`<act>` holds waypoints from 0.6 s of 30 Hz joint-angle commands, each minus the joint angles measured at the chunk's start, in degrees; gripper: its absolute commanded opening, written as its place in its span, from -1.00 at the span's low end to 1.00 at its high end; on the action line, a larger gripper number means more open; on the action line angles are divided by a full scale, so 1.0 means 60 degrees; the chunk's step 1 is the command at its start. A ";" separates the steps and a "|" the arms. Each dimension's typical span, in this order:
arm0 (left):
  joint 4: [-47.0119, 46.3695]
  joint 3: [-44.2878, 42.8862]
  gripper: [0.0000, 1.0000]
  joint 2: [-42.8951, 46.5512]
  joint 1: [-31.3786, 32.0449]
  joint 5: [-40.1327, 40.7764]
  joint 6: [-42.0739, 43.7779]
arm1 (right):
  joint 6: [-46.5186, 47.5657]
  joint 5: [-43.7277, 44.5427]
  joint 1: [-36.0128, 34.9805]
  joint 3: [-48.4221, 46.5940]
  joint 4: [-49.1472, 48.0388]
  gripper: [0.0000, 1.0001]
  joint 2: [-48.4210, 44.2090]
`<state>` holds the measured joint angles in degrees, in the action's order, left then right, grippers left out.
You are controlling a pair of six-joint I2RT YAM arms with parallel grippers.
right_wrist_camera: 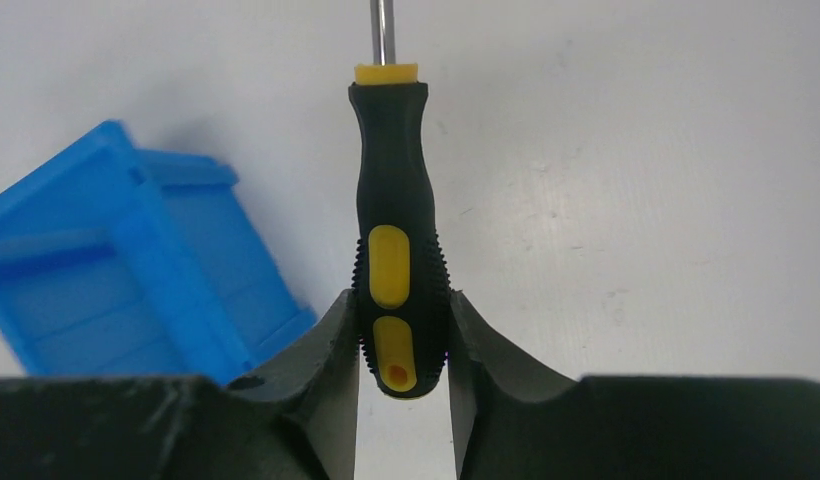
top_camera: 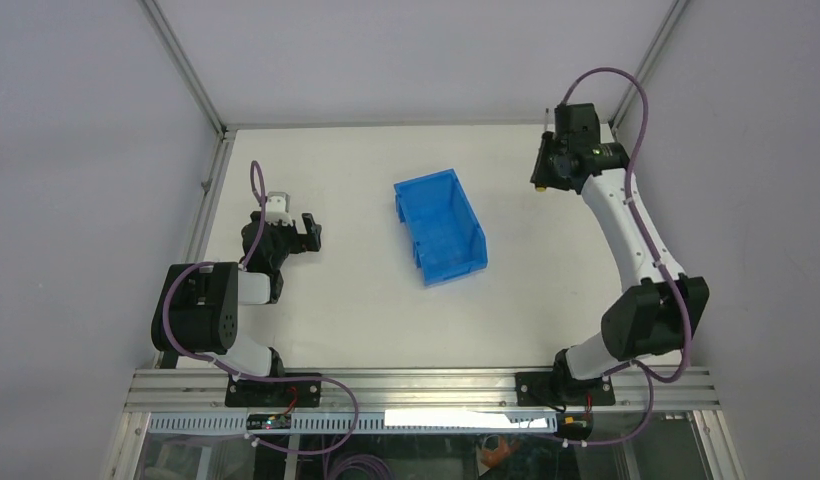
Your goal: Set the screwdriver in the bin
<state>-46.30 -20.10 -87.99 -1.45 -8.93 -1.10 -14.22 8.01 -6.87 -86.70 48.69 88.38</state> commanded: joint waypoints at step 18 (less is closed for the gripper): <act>-0.0354 -0.0115 0.98 0.0270 0.0079 0.0048 -0.0065 | -0.1338 0.1249 -0.5698 0.2190 -0.1737 -0.78 0.0148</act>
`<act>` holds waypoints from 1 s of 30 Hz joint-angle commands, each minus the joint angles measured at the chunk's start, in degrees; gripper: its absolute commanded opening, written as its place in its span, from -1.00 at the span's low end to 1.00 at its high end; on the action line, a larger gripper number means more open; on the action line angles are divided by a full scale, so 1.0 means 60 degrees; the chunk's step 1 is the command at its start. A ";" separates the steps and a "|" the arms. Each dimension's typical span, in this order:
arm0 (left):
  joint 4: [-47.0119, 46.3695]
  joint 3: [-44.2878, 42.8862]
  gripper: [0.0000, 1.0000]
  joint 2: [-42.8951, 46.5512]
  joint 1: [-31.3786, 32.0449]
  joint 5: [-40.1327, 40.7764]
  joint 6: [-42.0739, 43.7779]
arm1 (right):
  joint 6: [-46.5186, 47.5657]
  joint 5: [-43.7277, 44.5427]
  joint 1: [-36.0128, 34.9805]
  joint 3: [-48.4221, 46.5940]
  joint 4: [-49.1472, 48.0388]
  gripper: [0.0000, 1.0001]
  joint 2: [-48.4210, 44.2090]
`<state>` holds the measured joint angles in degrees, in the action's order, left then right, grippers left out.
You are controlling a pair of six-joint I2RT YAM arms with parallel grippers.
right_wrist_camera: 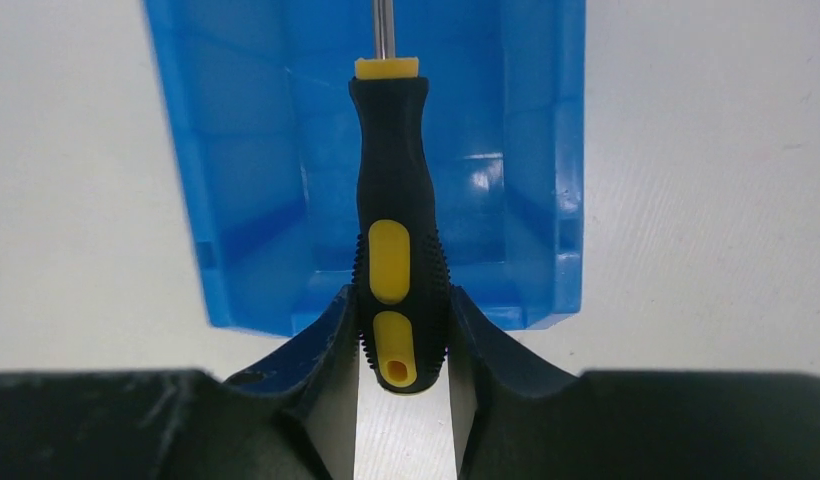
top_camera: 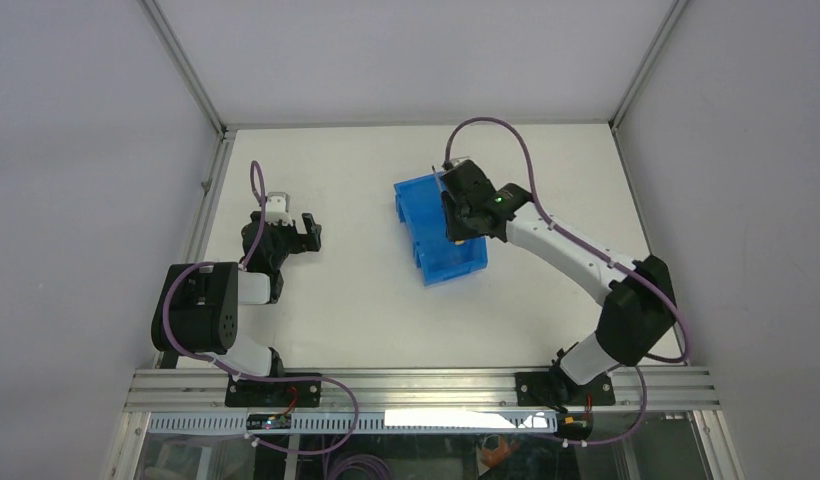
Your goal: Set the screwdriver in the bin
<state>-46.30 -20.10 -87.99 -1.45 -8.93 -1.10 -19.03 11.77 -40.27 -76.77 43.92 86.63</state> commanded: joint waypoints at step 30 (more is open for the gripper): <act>-0.0354 -0.0111 0.98 0.0276 0.0077 0.0053 -0.0065 | -0.0757 0.1739 -0.0743 0.0317 -0.1305 0.09 0.1486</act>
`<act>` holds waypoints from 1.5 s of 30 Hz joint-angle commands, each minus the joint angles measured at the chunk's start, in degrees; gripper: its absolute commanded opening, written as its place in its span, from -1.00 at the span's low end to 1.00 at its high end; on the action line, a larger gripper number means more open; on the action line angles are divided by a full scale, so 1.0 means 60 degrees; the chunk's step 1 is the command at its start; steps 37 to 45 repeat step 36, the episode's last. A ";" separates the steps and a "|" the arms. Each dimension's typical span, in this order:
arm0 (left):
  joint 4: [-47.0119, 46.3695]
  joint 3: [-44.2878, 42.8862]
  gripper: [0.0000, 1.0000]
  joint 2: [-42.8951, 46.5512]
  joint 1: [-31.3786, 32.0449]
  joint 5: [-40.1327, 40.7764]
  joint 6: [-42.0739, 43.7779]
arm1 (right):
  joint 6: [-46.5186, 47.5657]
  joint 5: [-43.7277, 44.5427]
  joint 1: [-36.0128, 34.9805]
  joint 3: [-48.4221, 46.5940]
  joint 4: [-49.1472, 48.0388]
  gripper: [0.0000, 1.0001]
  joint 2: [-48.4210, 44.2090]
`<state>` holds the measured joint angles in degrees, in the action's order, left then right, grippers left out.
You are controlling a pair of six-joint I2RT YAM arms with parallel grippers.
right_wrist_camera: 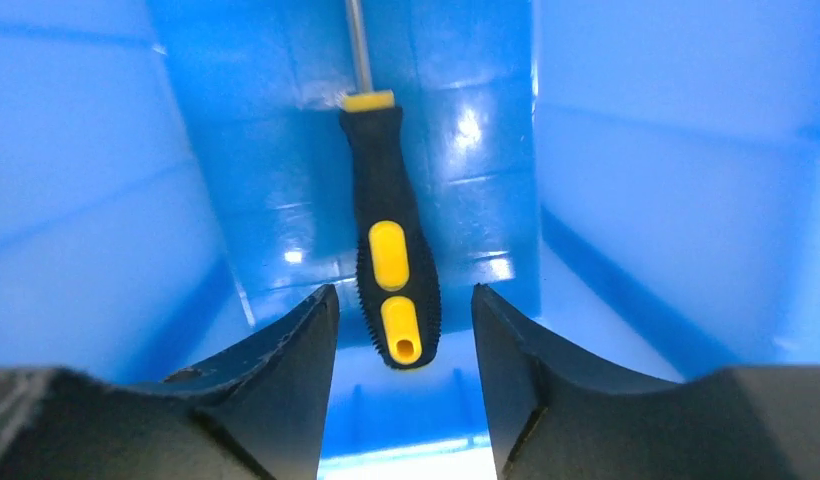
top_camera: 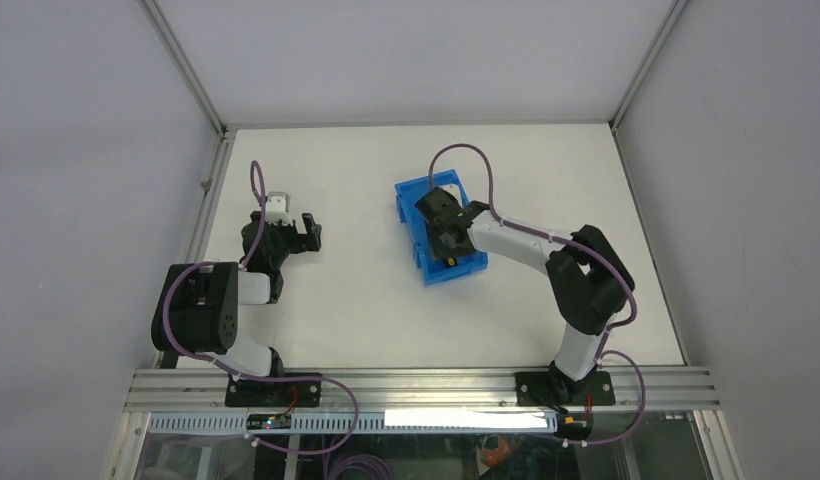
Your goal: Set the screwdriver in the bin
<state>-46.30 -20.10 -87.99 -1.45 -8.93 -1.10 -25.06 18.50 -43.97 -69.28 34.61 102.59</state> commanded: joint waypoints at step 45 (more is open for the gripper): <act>-0.0354 -0.0108 0.98 0.0271 0.0081 0.0047 -0.0065 | 0.1144 0.1595 0.5057 0.1433 0.1087 0.99 -0.8088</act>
